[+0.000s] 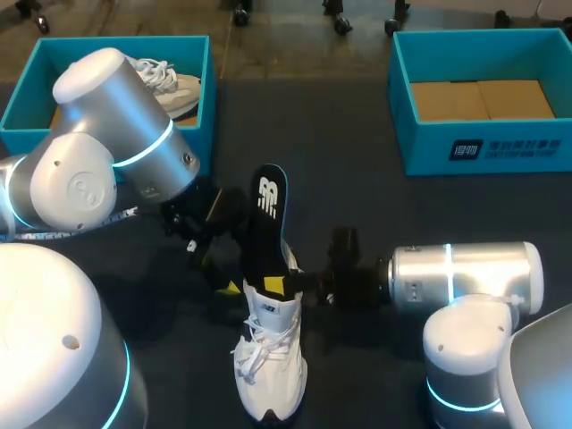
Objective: Take the shoe out of the shoebox, open the shoe tongue, remove and reinsert the insole, then place the shoe into the shoebox
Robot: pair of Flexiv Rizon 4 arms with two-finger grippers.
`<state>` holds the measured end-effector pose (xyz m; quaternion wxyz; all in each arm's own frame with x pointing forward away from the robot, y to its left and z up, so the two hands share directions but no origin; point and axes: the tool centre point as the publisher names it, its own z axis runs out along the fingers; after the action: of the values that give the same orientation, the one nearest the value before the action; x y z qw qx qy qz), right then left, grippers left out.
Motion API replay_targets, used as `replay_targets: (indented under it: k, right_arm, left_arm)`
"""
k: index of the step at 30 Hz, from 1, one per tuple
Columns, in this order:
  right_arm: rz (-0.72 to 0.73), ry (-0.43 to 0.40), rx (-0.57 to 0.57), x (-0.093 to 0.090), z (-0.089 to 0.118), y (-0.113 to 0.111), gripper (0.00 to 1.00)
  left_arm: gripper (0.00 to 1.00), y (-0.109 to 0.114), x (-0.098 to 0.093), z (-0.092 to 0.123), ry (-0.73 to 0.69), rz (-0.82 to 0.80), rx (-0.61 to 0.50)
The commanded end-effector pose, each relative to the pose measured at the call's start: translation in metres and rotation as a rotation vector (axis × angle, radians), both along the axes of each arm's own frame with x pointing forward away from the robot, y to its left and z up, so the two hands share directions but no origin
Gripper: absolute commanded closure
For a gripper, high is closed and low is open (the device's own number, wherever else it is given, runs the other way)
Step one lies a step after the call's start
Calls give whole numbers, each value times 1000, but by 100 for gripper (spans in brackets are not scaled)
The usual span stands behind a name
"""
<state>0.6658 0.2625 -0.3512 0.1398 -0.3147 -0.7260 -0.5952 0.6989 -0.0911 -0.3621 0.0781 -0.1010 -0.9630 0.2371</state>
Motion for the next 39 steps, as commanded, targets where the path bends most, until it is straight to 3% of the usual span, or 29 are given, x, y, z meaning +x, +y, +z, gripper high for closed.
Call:
replay_targets:
  k: [1, 13, 25, 31, 39]
  right_arm:
    - [26, 4, -19, 6, 0, 4, 96]
    - [53, -24, -44, 11, 11, 3, 83]
    - [71, -73, -51, 23, 29, 2, 81]
    - [67, -84, -15, 32, 32, 3, 76]
    - [5, -99, 58, 39, 36, 4, 78]
  left_arm:
    - [0, 0, -1, -1, -2, 0, -2]
    - [0, 0, -1, -1, -2, 0, -2]
    - [0, 0, -1, -1, -2, 0, -2]
    - [0, 0, -1, -1, -2, 0, -2]
    - [0, 0, -1, -1, -2, 0, -2]
